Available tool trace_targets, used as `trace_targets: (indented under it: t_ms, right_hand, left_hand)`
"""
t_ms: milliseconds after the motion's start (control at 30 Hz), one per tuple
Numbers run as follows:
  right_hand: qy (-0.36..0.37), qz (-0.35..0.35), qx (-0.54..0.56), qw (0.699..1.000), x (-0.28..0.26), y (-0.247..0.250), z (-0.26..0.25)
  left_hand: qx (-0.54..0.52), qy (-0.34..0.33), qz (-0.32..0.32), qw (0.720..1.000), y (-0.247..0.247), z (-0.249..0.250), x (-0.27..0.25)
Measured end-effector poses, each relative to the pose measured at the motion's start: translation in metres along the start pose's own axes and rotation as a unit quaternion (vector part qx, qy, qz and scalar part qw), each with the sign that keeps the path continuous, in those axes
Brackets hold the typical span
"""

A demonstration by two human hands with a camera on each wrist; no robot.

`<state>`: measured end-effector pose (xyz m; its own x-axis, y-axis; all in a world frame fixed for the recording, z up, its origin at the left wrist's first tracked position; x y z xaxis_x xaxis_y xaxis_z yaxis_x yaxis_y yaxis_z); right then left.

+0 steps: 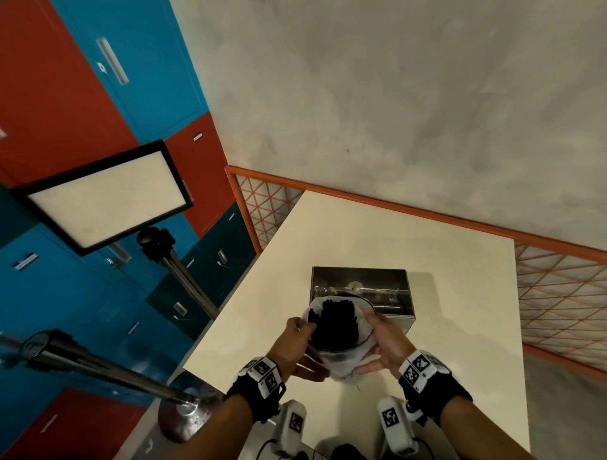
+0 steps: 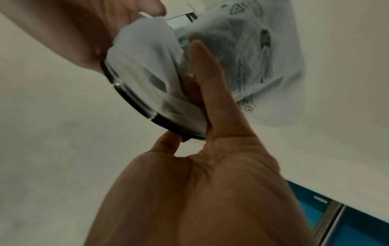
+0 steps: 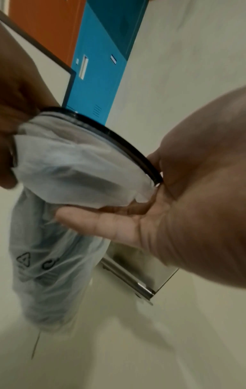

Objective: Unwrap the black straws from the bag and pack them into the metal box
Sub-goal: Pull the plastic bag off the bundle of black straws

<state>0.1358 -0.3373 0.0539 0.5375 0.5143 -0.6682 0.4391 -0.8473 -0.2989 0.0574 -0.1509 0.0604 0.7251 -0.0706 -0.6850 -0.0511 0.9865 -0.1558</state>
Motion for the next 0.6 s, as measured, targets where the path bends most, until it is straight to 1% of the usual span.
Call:
trace_targets:
  t_ms: [100, 167, 267, 333, 400, 500, 533, 600]
  right_hand:
    - [0.017, -0.001, 0.034, 0.999, 0.000, -0.001, 0.003]
    - [0.033, -0.004, 0.066, 0.997, -0.001, 0.001, 0.007]
    - [0.061, -0.016, 0.095, 0.994, -0.001, 0.006, 0.010]
    - [0.074, -0.029, 0.091, 0.993, 0.001, 0.008, 0.011]
    - [0.078, -0.033, 0.088, 0.992, 0.004, 0.009, 0.014]
    - [0.080, -0.024, 0.098, 0.992, 0.009, 0.011, 0.019]
    - [0.078, -0.018, 0.103, 0.991, 0.011, 0.012, 0.021]
    - [0.066, 0.006, 0.094, 0.993, 0.013, 0.012, 0.025]
  left_hand:
    - [-0.069, -0.034, -0.002, 0.997, -0.004, -0.002, 0.006]
    - [-0.090, -0.060, 0.007, 0.994, -0.003, -0.004, 0.008]
    - [-0.093, -0.094, 0.011, 0.991, -0.003, -0.006, 0.008]
    - [-0.090, -0.110, 0.001, 0.990, -0.006, -0.007, 0.007]
    - [-0.109, -0.128, -0.009, 0.986, -0.010, -0.009, 0.006]
    - [-0.129, -0.159, -0.029, 0.978, -0.013, -0.012, 0.007]
    - [-0.123, -0.168, -0.034, 0.978, -0.013, -0.013, 0.008]
    - [-0.081, -0.177, -0.022, 0.981, -0.012, -0.019, 0.012]
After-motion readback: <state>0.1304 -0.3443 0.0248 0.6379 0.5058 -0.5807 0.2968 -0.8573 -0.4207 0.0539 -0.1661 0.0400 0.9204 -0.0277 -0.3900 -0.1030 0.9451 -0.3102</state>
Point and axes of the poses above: each hand's wrist, its own x-axis towards the middle knuckle, its own y-axis out of the back of the hand, z = x × y, the point moved 4 cm from there along x, towards the middle knuckle, and after that the axes turned 13 degrees about -z, right-handed, at the moved point
